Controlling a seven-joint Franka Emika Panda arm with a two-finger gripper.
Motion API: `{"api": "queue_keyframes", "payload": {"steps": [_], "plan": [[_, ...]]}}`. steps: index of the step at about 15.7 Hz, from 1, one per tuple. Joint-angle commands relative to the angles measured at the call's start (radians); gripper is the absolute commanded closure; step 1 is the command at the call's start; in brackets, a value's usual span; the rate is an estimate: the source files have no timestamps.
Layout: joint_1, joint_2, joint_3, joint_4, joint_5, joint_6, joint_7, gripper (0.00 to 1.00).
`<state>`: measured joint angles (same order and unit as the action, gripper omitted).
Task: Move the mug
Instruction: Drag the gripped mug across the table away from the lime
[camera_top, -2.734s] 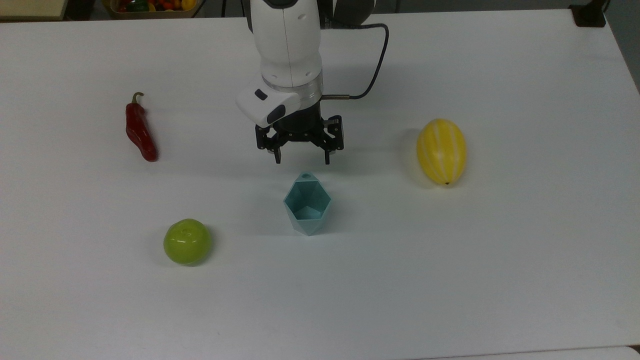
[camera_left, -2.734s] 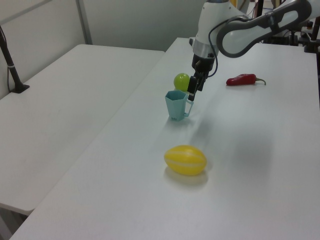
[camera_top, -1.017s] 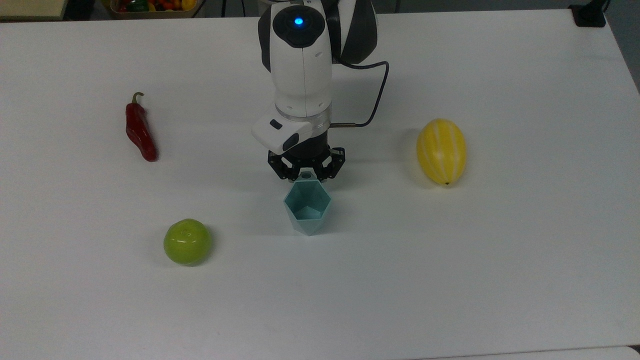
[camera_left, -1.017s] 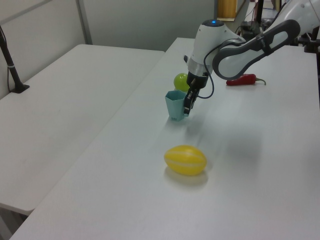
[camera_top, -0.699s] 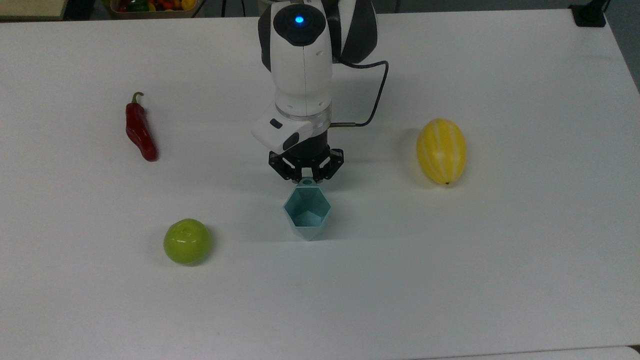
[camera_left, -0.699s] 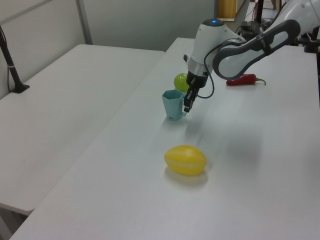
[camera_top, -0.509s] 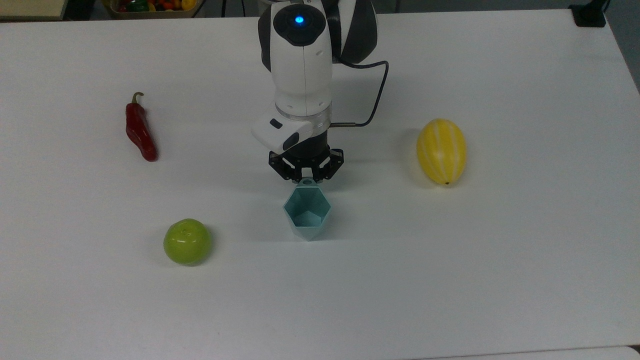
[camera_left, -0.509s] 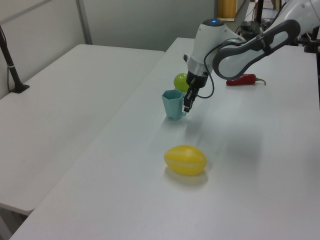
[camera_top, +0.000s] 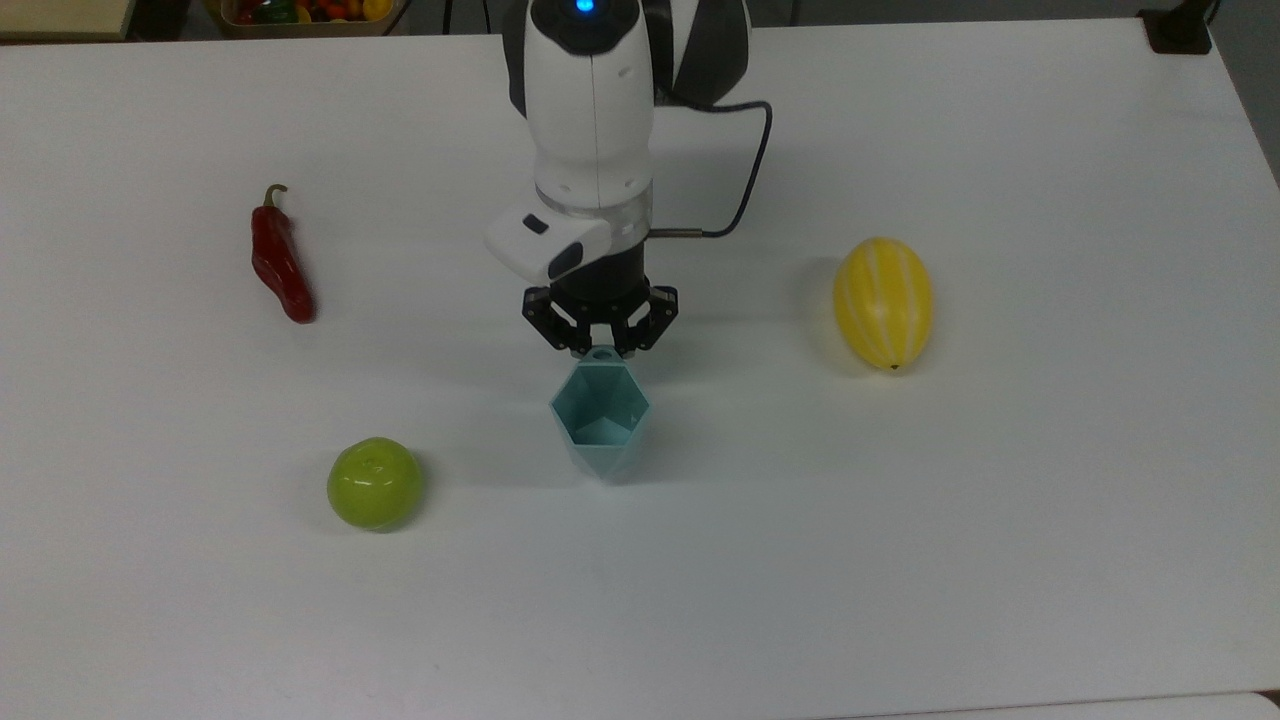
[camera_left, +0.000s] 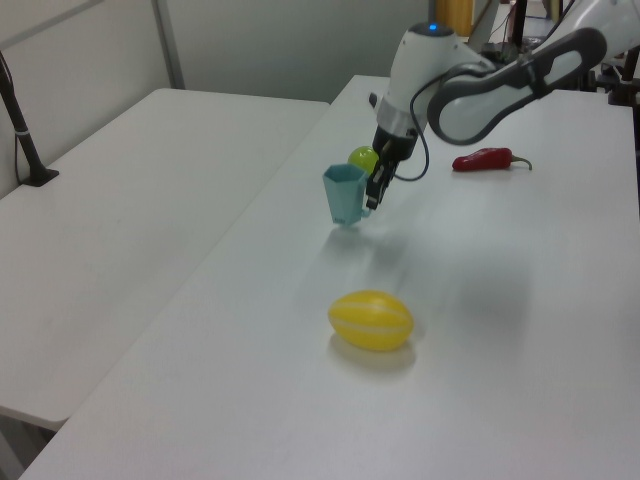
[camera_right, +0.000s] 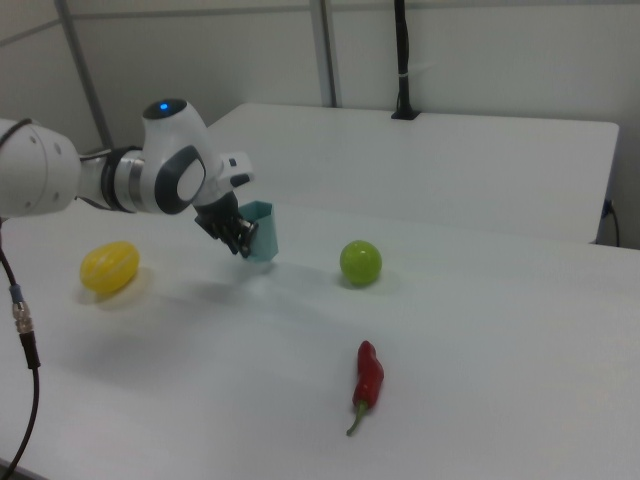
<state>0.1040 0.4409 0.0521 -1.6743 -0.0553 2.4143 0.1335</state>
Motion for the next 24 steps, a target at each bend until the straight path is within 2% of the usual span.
{"api": "queue_keyframes", "payload": {"steps": [1,6,10,14,17,20,22,24], "plan": [[-0.003,-0.132,-0.005,-0.024,0.002,-0.102,0.021,1.00],[-0.039,-0.296,-0.005,-0.027,0.072,-0.269,0.011,1.00],[-0.050,-0.413,-0.011,-0.060,0.081,-0.408,-0.027,1.00],[-0.059,-0.565,-0.014,-0.246,0.084,-0.429,-0.126,1.00],[-0.066,-0.639,-0.018,-0.379,0.084,-0.431,-0.181,1.00],[-0.073,-0.671,-0.021,-0.484,0.083,-0.416,-0.209,1.00],[-0.082,-0.671,-0.021,-0.518,0.083,-0.413,-0.210,1.00],[-0.081,-0.671,-0.020,-0.583,0.081,-0.359,-0.210,1.00]]}}
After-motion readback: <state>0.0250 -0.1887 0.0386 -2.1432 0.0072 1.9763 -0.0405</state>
